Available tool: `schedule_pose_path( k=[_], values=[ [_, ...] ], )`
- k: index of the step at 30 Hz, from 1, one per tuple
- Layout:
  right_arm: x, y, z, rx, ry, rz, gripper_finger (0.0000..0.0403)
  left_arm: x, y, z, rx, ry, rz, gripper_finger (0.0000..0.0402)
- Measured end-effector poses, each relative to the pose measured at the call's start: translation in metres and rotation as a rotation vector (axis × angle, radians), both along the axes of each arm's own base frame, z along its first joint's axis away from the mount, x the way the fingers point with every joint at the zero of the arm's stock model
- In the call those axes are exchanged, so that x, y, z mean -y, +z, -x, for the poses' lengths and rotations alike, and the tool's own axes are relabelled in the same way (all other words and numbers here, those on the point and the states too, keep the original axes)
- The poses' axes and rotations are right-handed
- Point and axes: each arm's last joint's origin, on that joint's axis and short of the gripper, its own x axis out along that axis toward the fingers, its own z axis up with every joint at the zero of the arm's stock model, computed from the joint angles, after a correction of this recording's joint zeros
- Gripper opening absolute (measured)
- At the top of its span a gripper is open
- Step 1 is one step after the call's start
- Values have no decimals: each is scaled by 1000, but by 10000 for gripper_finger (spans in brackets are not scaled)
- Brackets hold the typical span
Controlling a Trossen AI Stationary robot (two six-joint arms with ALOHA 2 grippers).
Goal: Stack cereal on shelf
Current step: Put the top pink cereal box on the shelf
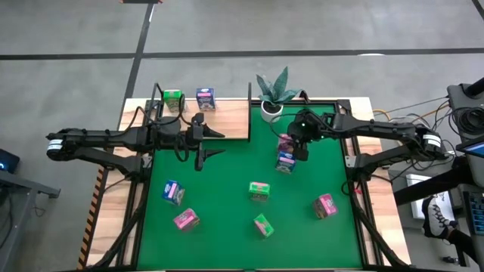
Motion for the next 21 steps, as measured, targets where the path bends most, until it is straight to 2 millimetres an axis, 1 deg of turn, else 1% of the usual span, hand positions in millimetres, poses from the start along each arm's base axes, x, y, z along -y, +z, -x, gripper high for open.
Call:
schedule_pose_path(
  k=[3, 9, 13, 17, 21],
  values=[
    [1, 19, -3, 24, -12, 8, 187, 0, 0, 0, -1, -2, -9, 213],
    [3, 72, -6, 107, -51, 6, 187, -1, 0, 0, -2, 36, -31, 213],
    [1, 102, -12, 183, -49, 21, 187, -1, 2, -1, 58, 37, -61, 213],
    [-1, 121, -25, 232, -19, 39, 187, -1, -3, -1, 116, 36, -77, 213],
    [-1, 127, -48, 239, 28, 58, 187, 0, -5, 5, 187, 40, -83, 213]
  ],
)
